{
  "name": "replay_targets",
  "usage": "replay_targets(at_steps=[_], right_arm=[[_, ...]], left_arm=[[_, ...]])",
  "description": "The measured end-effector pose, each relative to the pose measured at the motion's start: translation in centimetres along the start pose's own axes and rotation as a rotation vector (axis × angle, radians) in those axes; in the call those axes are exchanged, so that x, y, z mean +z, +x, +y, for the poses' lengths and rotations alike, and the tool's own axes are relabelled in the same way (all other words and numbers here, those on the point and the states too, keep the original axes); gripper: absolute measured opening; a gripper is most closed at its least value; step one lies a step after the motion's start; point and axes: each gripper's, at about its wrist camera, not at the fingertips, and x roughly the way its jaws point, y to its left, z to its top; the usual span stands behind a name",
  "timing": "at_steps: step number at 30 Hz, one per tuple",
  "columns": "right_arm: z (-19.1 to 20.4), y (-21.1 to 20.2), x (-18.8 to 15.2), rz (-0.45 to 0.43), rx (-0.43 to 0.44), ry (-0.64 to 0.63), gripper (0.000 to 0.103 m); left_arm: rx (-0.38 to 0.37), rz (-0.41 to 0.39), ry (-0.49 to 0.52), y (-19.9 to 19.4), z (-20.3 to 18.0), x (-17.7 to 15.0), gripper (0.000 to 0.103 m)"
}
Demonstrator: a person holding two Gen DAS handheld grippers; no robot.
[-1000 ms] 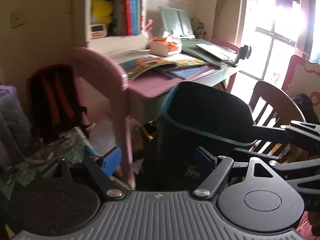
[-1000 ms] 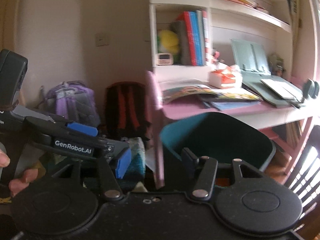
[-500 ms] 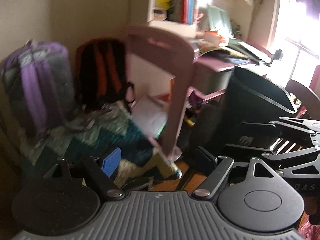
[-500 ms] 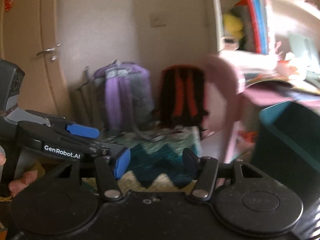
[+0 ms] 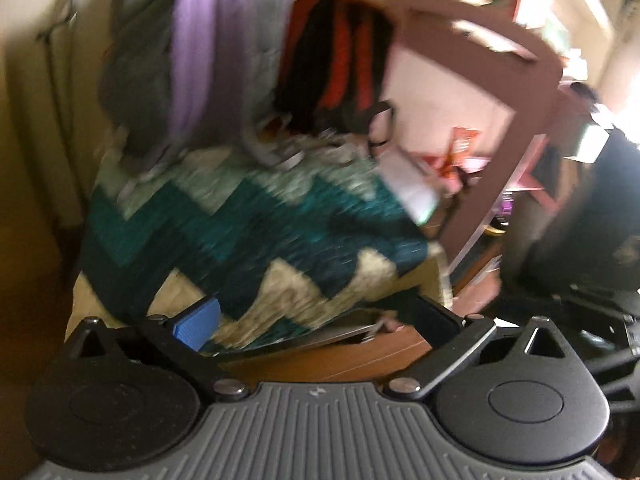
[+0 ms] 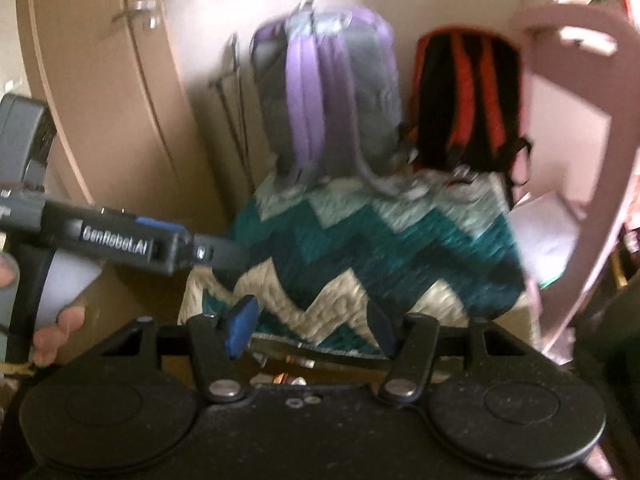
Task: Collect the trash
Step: 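Swing both empty grippers down toward the trash under the zigzag blanket, then grasp the yellow-labeled white bottle with left gripper while right grasps the paper stick packet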
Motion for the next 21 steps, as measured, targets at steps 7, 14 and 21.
replay_targets(at_steps=[7, 14, 21], right_arm=[[0.8, 11.3, -4.6, 0.179, 0.01, -0.032, 0.061], [-0.4, 21.4, -10.1, 0.34, 0.022, -0.042, 0.061], [-0.9, 29.0, -15.2, 0.494, 0.021, -0.14, 0.061]], left_arm=[[0.118, 0.145, -0.059, 9.1, 6.6, -3.8, 0.103], [0.118, 0.324, 0.017, 17.7, 9.1, -7.9, 0.103], [0.096, 0.444, 0.133, 25.5, 10.7, -11.1, 0.103]])
